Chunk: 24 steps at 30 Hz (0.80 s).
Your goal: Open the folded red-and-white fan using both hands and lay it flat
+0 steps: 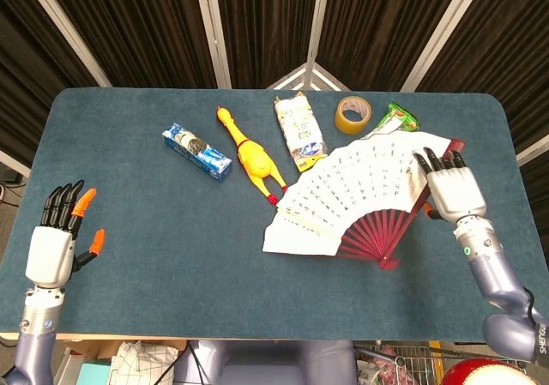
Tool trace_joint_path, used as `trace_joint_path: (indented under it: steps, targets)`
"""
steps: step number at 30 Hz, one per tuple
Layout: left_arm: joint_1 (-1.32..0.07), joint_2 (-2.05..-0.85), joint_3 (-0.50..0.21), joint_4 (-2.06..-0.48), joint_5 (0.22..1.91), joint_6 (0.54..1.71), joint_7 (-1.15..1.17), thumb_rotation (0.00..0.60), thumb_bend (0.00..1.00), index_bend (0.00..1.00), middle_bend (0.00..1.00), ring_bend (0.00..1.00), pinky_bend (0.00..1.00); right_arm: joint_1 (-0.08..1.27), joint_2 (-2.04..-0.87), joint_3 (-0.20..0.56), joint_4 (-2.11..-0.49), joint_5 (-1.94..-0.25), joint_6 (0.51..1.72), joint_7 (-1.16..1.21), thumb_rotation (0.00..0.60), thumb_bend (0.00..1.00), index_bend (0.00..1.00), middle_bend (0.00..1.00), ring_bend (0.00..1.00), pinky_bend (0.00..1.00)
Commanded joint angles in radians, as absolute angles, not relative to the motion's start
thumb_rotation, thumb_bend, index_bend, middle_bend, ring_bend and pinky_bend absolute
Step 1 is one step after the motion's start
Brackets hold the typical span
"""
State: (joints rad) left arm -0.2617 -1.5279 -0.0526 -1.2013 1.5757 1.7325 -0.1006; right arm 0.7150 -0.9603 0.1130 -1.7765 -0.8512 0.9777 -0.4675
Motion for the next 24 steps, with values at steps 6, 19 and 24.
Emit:
trace_joint_path:
  steps: [6,19,24]
  targets:
    - [-0.254,-1.537,-0.072,-1.179,1.555,1.701,-0.128,0.6,0.57,0.11,0.0,0.0,0.04,0.653,-0.968,0.165,-1.828,-0.993,0.937,-0.171,0.6,0.35,0.0,0.01,0.19,0.1]
    - [-0.244,-1.524,-0.085,-1.189,1.546,1.666,-0.118,0.6,0.57,0.11,0.0,0.0,0.03,0.568,-1.107,0.11,-1.652,-1.123,1.158,-0.413,0.6,0.35,0.0,0.0,0.0,0.0]
    - [-0.241,-1.52,-0.087,-1.198,1.546,1.655,-0.109,0.6,0.57,0.11,0.0,0.0,0.03,0.533,-1.162,0.104,-1.578,-1.193,1.216,-0.343,0.6,0.35,0.0,0.0,0.0,0.0]
